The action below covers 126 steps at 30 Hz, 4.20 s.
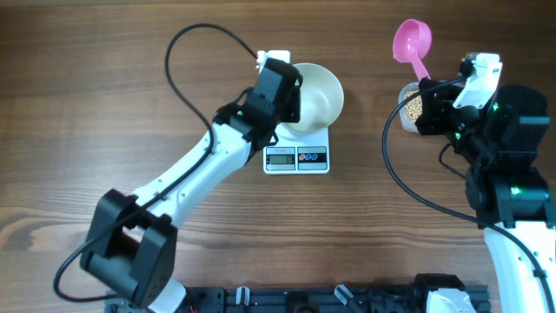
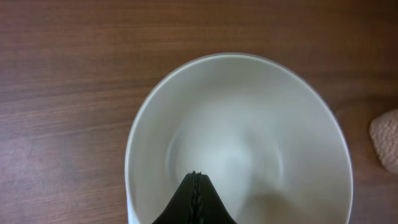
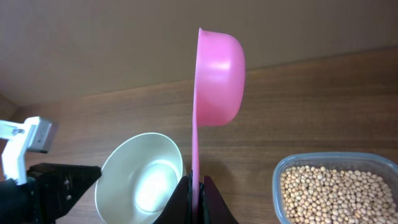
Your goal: Scoop item into bowl and weigh 150g on scale
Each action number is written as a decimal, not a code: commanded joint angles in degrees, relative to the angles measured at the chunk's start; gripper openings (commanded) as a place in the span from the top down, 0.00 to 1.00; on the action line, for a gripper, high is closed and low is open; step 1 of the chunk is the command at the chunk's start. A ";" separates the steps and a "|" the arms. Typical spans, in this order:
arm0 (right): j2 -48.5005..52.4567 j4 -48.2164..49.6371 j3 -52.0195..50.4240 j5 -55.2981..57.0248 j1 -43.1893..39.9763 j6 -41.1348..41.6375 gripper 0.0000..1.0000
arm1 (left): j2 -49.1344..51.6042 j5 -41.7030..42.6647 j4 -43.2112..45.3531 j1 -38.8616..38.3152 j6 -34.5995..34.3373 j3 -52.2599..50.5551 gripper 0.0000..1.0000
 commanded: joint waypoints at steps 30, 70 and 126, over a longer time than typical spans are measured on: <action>0.57 0.66 0.81 -1.33 -0.22 1.22 0.96 | 8.41 -3.87 -7.28 -1.11 6.56 4.46 0.96; 0.57 0.26 0.81 -1.31 -0.22 -0.02 0.96 | 11.08 16.20 4.98 -4.39 1.95 4.46 0.96; 0.57 -0.39 0.81 -2.62 -0.22 -1.29 0.96 | -0.26 -4.35 -23.91 -18.53 -1.18 1.01 0.96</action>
